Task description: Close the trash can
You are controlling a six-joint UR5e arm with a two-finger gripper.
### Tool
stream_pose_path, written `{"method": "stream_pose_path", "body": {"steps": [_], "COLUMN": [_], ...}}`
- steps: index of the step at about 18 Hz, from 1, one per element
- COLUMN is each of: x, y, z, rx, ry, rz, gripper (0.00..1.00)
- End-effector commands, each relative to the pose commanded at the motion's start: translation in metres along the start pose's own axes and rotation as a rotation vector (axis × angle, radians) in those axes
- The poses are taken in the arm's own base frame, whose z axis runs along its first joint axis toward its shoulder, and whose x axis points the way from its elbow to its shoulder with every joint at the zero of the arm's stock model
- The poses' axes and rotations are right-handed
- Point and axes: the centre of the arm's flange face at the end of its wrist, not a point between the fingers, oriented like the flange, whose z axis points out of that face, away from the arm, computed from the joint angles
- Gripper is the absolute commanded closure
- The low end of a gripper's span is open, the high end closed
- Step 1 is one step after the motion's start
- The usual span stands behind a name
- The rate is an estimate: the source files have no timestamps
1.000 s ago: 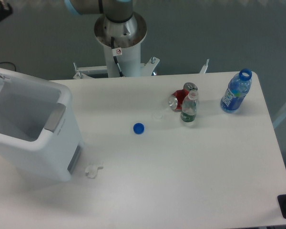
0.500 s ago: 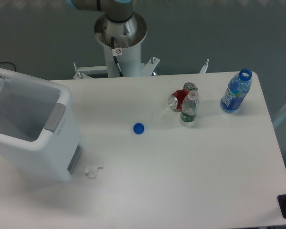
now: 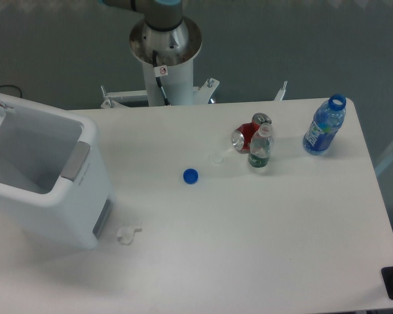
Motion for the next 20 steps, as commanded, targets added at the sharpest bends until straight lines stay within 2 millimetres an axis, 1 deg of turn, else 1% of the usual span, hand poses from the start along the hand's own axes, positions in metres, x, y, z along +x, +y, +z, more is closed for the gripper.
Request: {"method": "stream_pose_path", "body": {"steps": [3,7,8,16,20], "x": [-0.002,-0.007,-0.008,-0.014,-0.029], "y": [0.003,0.009,0.01,0.016,0.024], "z": [-0.003,0.0,-0.003,-0.006,-0.007], "rx": [-0.026,-0.064,-0.068,-0.078,-0.085], "ry": [-0.026,-0.074,-0.086,-0.104,-0.12], "rz": [-0.002,-0.049,-0.052,-0.071,-0.113], "gripper": [1.0,1.0,1.0,1.0,1.0]}}
